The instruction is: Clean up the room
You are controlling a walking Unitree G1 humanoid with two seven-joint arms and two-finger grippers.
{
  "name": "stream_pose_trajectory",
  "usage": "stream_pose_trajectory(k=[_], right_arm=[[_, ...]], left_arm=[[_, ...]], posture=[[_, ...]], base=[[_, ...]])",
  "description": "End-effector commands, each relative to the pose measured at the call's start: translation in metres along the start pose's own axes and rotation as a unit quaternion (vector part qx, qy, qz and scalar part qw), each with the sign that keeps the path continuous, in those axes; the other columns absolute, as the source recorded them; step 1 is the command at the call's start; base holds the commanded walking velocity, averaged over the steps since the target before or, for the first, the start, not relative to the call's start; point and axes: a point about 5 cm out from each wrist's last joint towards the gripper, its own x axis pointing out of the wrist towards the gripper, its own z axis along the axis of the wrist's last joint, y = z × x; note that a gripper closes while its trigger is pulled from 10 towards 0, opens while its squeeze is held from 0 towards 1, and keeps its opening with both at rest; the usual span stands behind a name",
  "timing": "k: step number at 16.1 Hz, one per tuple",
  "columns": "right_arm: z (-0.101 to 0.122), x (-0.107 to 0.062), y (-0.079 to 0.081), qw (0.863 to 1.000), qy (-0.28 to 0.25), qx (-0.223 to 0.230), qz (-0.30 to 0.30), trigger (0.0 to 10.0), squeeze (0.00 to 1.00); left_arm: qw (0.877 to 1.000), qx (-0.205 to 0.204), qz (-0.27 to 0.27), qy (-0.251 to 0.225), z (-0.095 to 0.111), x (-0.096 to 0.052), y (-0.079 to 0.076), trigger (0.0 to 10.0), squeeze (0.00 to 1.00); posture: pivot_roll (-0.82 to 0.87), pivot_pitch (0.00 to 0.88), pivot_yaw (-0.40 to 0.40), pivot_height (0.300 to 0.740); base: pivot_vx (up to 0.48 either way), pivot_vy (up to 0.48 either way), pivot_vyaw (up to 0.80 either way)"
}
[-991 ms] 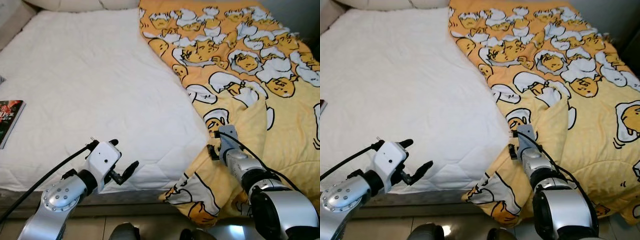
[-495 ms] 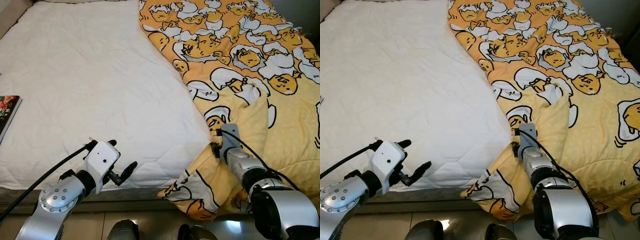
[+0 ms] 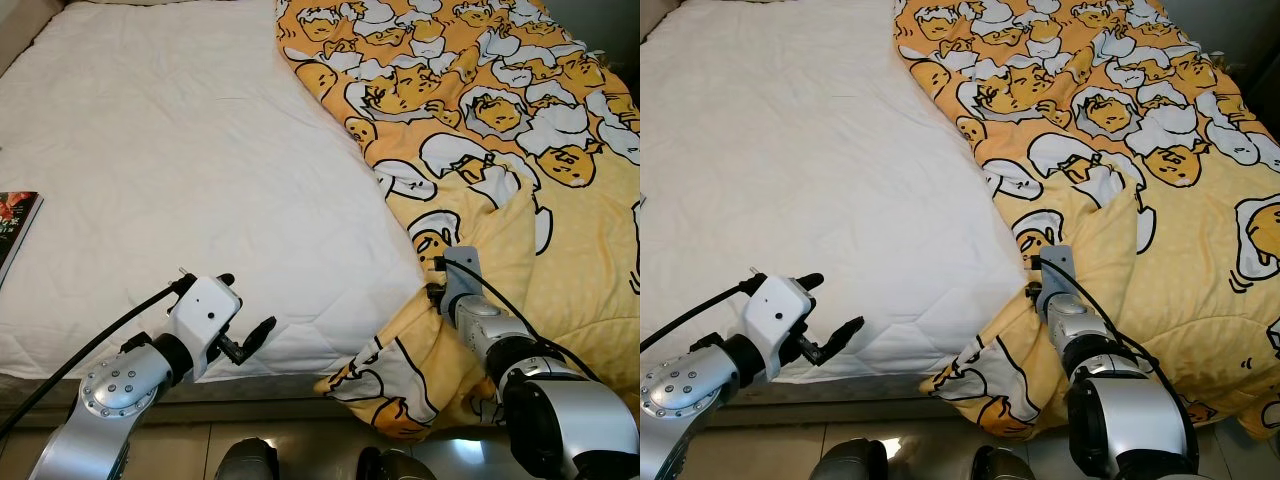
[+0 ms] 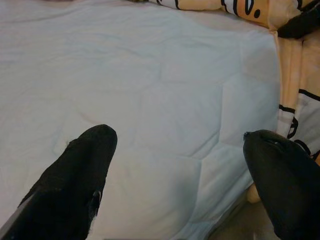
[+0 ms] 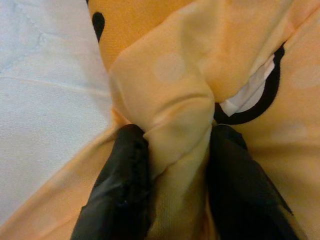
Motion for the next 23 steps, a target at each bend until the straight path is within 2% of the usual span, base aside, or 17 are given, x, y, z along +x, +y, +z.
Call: stream_pose_trajectory(k=[1,3,8,10,12,14,15,16,17,19,21,22,23], right_arm=[[-0.011,0.000,-0.005,1.000,0.019,0.002,-0.002,0.0,0.00],[-0.010,0.000,-0.007,1.000,0.015,0.004,-0.001,0.0,0.00],[-0.007,-0.001,-0.014,1.000,0.002,0.003,0.014,0.0,0.00],[-0.003,-0.001,-0.017,0.999,-0.010,0.013,0.030,0.0,0.00],[-0.003,-0.002,-0.011,0.996,-0.028,0.016,0.079,0.0,0.00],[-0.003,-0.004,-0.007,0.990,-0.045,-0.017,0.134,0.0,0.00],[-0.001,-0.007,-0.007,0.981,-0.056,-0.073,0.172,0.0,0.00],[-0.001,-0.008,-0.008,0.978,-0.057,-0.089,0.179,0.0,0.00],[-0.002,-0.011,-0.011,0.968,-0.056,-0.151,0.195,0.0,0.00],[-0.005,-0.013,-0.020,0.960,-0.053,-0.208,0.178,0.0,0.00],[-0.005,-0.013,-0.027,0.965,-0.053,-0.208,0.153,0.0,0.00],[-0.004,-0.014,-0.028,0.967,-0.056,-0.200,0.146,1.4,0.00],[-0.002,-0.014,-0.029,0.968,-0.060,-0.199,0.140,3.9,0.00]], left_arm=[[1.000,0.000,-0.001,0.006,-0.002,0.000,0.001,10.0,0.74],[1.000,0.000,-0.004,0.005,-0.002,0.002,0.000,10.0,0.75],[1.000,-0.001,-0.013,-0.005,-0.003,0.018,-0.001,10.0,0.75],[1.000,-0.001,-0.013,-0.015,-0.001,0.025,0.000,10.0,0.74],[1.000,-0.007,-0.017,-0.023,-0.002,0.033,-0.003,10.0,0.74],[0.999,-0.010,-0.023,-0.030,0.000,0.040,-0.008,10.0,0.75],[0.999,-0.011,-0.023,-0.036,0.001,0.043,-0.008,10.0,0.74],[0.999,-0.011,-0.023,-0.037,0.002,0.044,-0.008,10.0,0.74],[0.999,-0.011,-0.022,-0.038,0.001,0.045,-0.008,10.0,0.75],[0.999,-0.010,-0.023,-0.039,0.000,0.045,-0.008,10.0,0.74],[0.999,-0.010,-0.023,-0.040,0.000,0.045,-0.008,10.0,0.75],[0.999,-0.010,-0.023,-0.041,0.000,0.045,-0.008,10.0,0.74],[0.999,-0.009,-0.024,-0.041,-0.001,0.046,-0.009,10.0,0.74]], posture=[[0.32,0.152,-0.014,0.740],[0.30,0.138,-0.014,0.740],[0.22,0.066,-0.007,0.740],[0.20,0.050,-0.006,0.740],[0.16,0.020,0.008,0.740],[0.15,0.009,0.007,0.740],[0.14,0.004,0.004,0.740],[0.13,0.004,0.005,0.740],[0.13,0.004,0.005,0.740],[0.13,0.008,0.006,0.740],[0.13,0.010,0.006,0.740],[0.13,0.011,0.006,0.740],[0.13,0.012,0.006,0.740]], base=[[0.000,0.000,0.00],[0.000,0.000,0.00],[0.000,0.000,0.00],[0.000,0.000,0.00],[0.000,0.000,0.00],[0.000,0.000,0.00],[0.000,0.000,0.00],[0.000,0.000,0.00],[0.000,0.000,0.00],[0.000,0.000,0.00],[0.000,0.000,0.00],[0.000,0.000,0.00],[0.000,0.000,0.00]])
